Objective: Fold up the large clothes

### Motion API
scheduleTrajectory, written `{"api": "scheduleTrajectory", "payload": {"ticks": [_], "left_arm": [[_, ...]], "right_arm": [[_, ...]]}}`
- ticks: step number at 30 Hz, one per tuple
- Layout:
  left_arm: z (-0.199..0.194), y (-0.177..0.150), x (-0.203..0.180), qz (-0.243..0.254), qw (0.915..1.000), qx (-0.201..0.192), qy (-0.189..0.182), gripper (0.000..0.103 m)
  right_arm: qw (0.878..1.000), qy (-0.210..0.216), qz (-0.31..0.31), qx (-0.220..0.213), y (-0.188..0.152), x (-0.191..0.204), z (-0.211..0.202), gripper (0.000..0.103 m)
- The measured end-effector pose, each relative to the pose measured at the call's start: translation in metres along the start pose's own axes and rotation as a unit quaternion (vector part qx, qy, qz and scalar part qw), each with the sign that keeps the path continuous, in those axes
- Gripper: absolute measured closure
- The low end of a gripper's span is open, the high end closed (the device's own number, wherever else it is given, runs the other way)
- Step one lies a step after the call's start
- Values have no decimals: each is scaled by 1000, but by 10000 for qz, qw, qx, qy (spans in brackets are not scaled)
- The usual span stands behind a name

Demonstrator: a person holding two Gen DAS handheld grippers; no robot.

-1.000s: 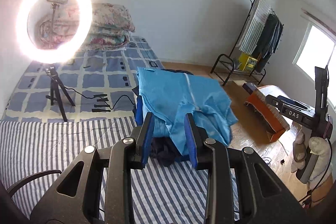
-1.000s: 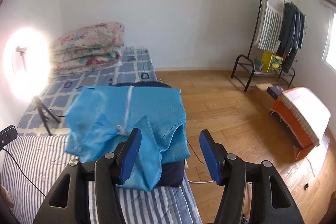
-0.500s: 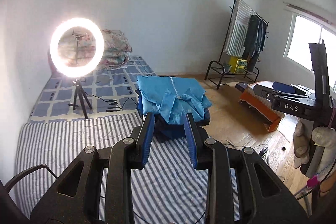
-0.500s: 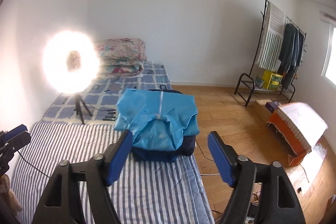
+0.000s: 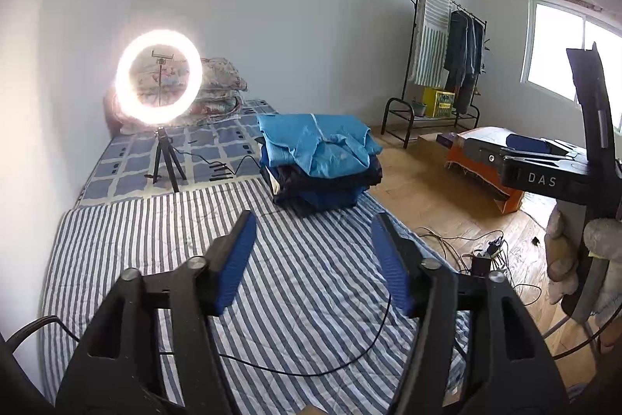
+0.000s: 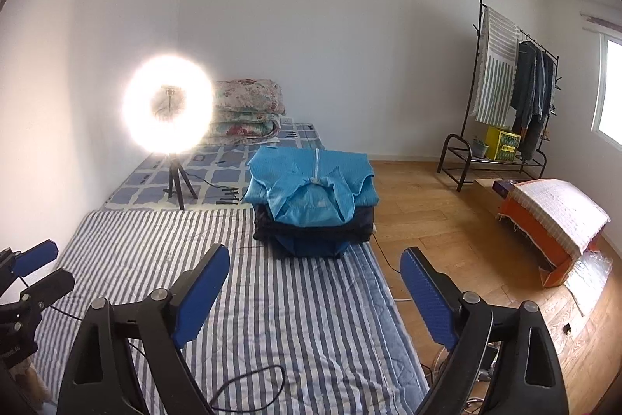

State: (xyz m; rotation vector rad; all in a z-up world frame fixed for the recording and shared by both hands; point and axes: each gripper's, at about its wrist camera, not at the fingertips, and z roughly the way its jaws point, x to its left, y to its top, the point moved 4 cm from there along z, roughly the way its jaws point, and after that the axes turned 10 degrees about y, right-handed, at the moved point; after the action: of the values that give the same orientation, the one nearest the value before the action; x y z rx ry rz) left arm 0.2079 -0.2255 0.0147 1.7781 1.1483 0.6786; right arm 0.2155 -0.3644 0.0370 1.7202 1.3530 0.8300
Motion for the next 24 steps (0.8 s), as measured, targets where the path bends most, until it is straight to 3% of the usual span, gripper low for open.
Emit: {"api": "scheduleTrajectory", "payload": {"ticks": [8,17,24], "left_arm": [[-3,-22,-1,-51,10000,-69,49,20],[-5,-36,3,111,9994,-166,283,0],[-5,-41,10,173,9975,-244,642,0]], "right_arm": [[9998,131,160,-6,-37,7,-4,0],[9995,-22,312,-51,-57,-3,9,0],[9983,-73,572,52,-67,-12,23,0]]}}
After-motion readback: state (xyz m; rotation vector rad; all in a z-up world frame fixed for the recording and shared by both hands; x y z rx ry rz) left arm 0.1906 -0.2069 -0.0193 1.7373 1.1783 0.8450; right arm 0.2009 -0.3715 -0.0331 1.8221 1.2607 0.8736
